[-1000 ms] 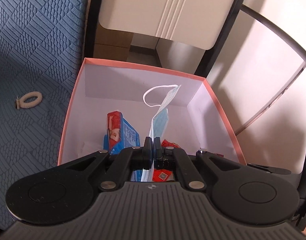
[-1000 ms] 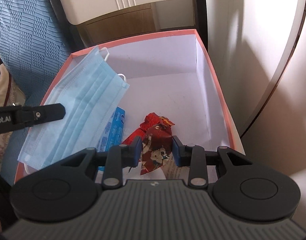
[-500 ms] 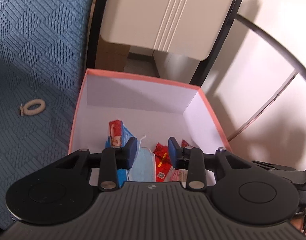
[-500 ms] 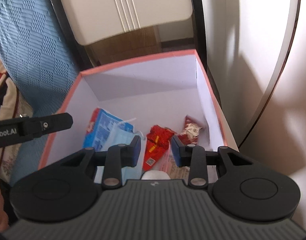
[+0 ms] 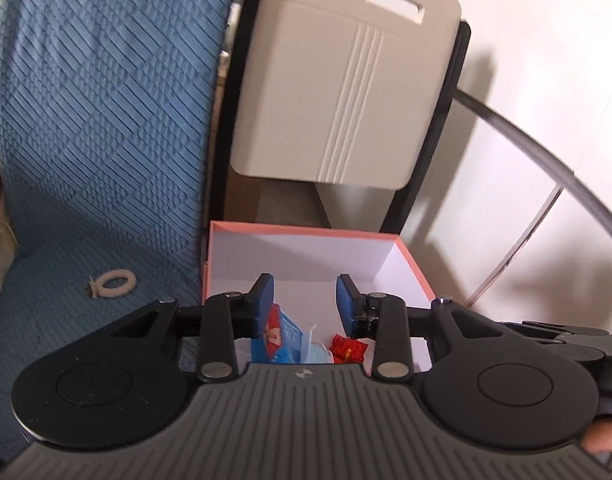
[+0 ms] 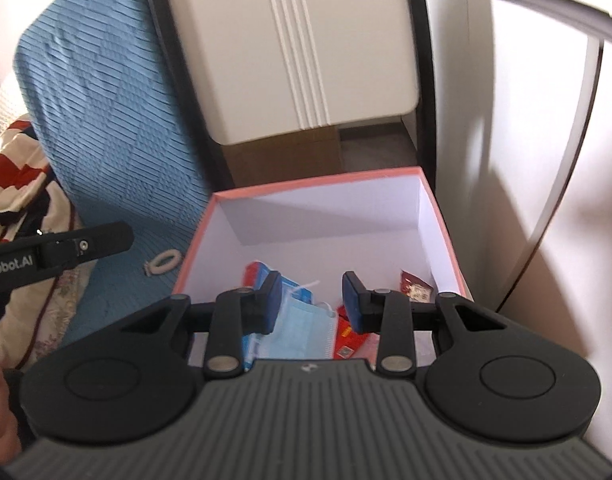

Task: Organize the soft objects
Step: 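Open both tools to drop the mask and red pouch into the box, then withdraw both open tools from the box toward the white hair tie on the seat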

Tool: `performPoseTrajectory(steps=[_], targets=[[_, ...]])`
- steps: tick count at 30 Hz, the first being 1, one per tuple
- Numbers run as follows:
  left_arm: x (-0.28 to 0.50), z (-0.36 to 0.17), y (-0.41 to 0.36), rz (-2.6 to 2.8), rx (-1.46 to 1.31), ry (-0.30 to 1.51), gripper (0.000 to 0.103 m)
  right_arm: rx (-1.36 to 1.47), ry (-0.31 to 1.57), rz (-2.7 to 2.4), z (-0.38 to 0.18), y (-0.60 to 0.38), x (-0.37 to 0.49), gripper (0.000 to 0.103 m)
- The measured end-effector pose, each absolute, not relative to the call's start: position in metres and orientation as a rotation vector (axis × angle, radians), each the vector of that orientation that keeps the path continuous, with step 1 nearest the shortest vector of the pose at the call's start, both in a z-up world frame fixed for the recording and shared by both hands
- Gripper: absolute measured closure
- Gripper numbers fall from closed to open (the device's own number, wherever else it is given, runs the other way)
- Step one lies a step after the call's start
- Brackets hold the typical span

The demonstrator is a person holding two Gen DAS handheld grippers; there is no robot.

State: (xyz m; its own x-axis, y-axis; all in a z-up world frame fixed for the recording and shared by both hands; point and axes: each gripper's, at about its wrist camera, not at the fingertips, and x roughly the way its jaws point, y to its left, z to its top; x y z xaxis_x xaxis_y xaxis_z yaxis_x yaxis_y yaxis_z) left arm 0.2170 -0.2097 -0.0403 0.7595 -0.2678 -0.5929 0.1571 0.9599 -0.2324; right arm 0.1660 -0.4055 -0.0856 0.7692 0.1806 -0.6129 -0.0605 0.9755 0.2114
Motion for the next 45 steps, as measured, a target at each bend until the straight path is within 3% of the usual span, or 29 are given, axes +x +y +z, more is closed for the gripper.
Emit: performPoseTrajectory(steps=[20,45], targets=[[0.167,-0.015,-0.103,-0.168,-0.239,0.55,0.063,0.094,0.649,0.233,-0.06,-0.302,0.134,0.066],[0.142,-0.094,-0.004,-0.062,-0.262,0.653,0.063,0.04,0.706,0.285,-0.132,-0.208,0.126,0.067]])
